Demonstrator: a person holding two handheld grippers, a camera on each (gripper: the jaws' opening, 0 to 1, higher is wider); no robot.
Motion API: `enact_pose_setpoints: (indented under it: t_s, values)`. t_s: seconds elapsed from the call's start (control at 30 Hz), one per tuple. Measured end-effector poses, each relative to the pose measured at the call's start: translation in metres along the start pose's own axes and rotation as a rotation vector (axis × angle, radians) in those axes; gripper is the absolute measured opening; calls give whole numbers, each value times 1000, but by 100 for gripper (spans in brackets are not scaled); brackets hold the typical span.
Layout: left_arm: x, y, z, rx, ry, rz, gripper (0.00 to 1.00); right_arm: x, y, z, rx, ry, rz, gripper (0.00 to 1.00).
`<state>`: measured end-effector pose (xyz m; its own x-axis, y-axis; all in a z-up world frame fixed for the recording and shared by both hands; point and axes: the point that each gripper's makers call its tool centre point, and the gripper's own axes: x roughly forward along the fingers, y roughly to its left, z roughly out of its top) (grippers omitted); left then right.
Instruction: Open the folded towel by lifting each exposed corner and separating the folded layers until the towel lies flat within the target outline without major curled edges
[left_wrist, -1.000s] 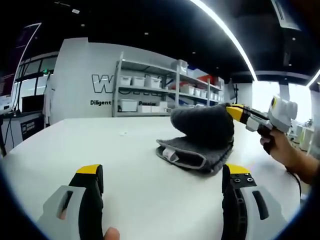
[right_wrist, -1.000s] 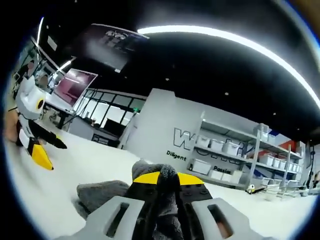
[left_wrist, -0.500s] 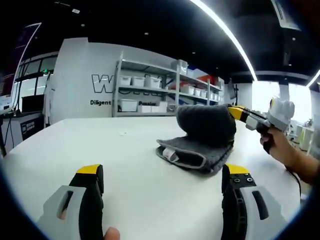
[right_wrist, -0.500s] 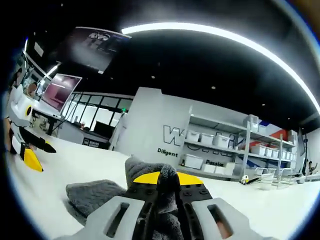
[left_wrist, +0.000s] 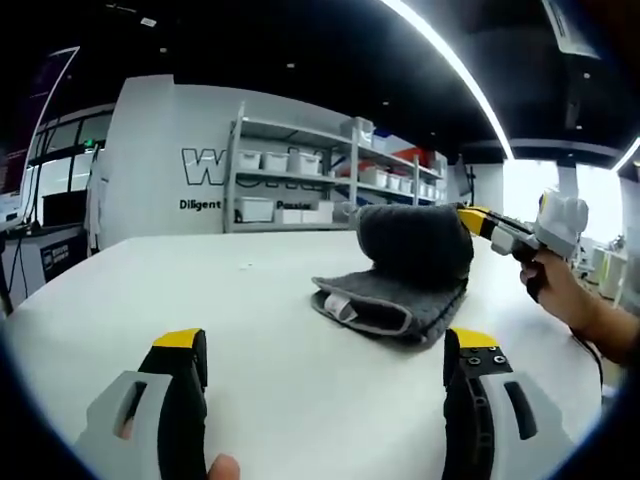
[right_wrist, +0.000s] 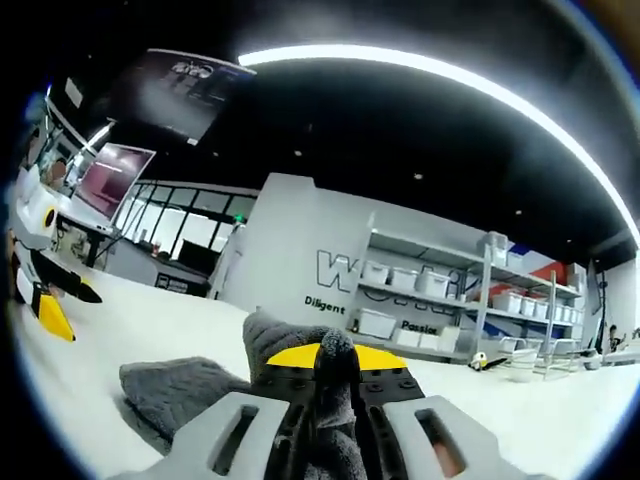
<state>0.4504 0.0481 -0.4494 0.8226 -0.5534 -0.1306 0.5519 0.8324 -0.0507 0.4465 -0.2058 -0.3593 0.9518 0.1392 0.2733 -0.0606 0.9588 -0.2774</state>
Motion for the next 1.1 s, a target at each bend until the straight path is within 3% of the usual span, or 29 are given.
enact_pose_setpoints:
  t_s: [0.13,0.2,0.37,0.87,1.1]
  values:
    - [-2,-4,0,0,-3,-3,97,1,3,3,-38,-6,9,7]
    - [-2,-5,0,0,-3,-3,97,8,-3,5,-117,-25,8,7]
    - [0,-4,0,-1,0,-2,97,8,-16,-1,-47,-10,-24,7]
    - [0,-5,-1,4,5,-5,97,7,-27,-2,-109,-12,-30,7]
    - [-2,-8,-3,9,9,-5,97,7,-48,-12,-65,15,-51,7]
